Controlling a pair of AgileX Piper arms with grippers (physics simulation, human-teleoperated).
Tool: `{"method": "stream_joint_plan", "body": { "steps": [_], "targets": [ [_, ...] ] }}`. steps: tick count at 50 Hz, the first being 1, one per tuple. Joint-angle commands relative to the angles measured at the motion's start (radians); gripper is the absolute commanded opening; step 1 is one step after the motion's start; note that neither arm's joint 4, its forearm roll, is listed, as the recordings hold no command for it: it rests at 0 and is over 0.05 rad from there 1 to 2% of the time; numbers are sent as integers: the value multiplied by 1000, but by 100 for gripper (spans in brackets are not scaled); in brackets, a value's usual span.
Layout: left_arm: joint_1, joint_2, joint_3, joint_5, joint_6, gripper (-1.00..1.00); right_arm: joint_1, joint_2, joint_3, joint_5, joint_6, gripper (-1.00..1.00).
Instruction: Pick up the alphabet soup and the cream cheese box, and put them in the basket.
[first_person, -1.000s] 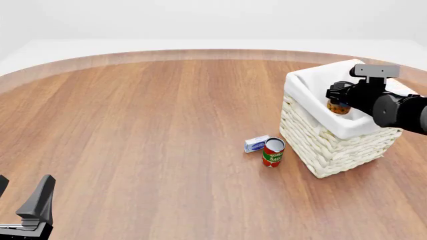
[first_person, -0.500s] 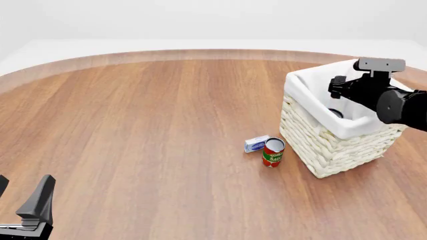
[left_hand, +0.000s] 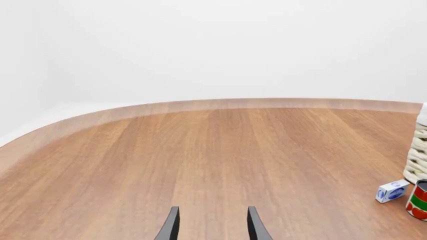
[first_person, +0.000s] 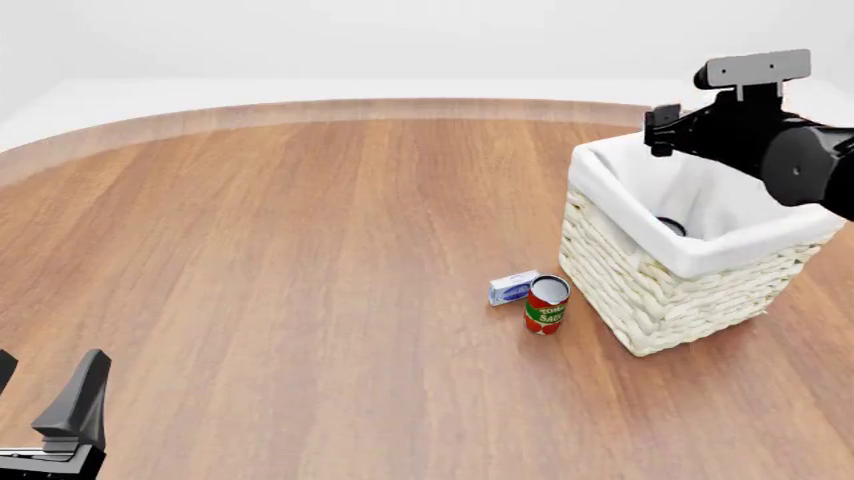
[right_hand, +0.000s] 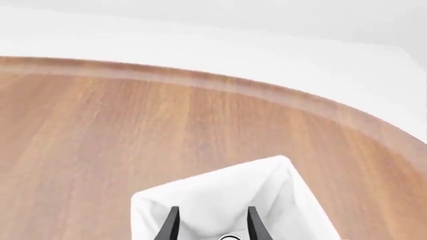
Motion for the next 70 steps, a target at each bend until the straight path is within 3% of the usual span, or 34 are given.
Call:
{"method": "stream_joint_plan", "body": {
  "steps": [1, 9, 12, 21, 31, 49, 70],
  "targets": [
    [0, -1, 0, 0, 0, 100, 56, -59, -108, 138, -83, 100],
    [0, -2, 0, 1, 0, 100, 113, -46, -220, 243, -177, 100],
    [0, -2, 1, 2, -1, 100, 122, -40, -260, 276, -188, 100],
    [0, -2, 1, 1, -1, 100, 180, -31, -314, 347, -253, 100],
    [0, -1, 1, 0, 0, 100, 231, -14, -352, 407, -366, 100],
    [0, 1, 1, -1, 0, 100, 318, 103, -500, 535, -467, 100],
    [0, 0, 1, 0, 0, 100, 388, 150, -507, 655, -597, 100]
  ]
}}
